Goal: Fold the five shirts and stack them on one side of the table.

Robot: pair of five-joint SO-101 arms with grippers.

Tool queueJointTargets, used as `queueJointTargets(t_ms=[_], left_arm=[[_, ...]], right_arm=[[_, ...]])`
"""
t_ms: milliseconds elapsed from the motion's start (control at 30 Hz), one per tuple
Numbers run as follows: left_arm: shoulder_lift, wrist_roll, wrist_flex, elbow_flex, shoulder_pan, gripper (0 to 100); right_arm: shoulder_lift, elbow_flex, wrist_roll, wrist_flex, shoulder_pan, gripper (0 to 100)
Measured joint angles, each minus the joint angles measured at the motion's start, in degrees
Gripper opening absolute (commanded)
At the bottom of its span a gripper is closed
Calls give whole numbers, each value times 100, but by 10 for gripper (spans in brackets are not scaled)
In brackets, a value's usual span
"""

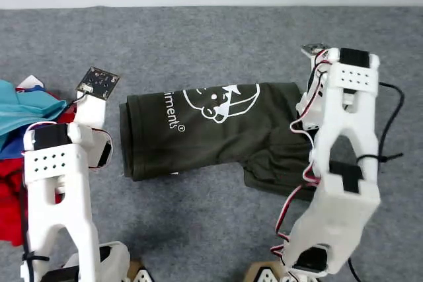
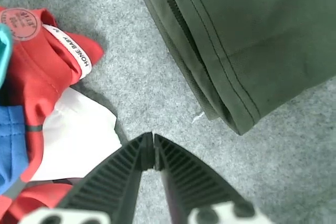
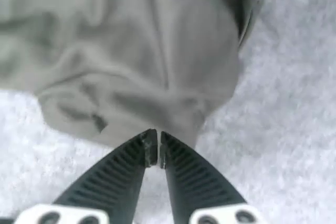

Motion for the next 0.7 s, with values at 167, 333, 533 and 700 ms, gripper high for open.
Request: queueJointTargets(t_ms=[167,333,533,700], left_arm=[[0,0,0,0,0,7],[0,0,0,0,0,26],[0,0,53,0,-149,90],[0,79,53,0,-501,89]], right_arm=[[-721,1160,0,0,97,65],[-1073,1793,0,0,589,190],[-1090,2207,-9,0,1037,162],[-870,2224,0,-141,1037,125]])
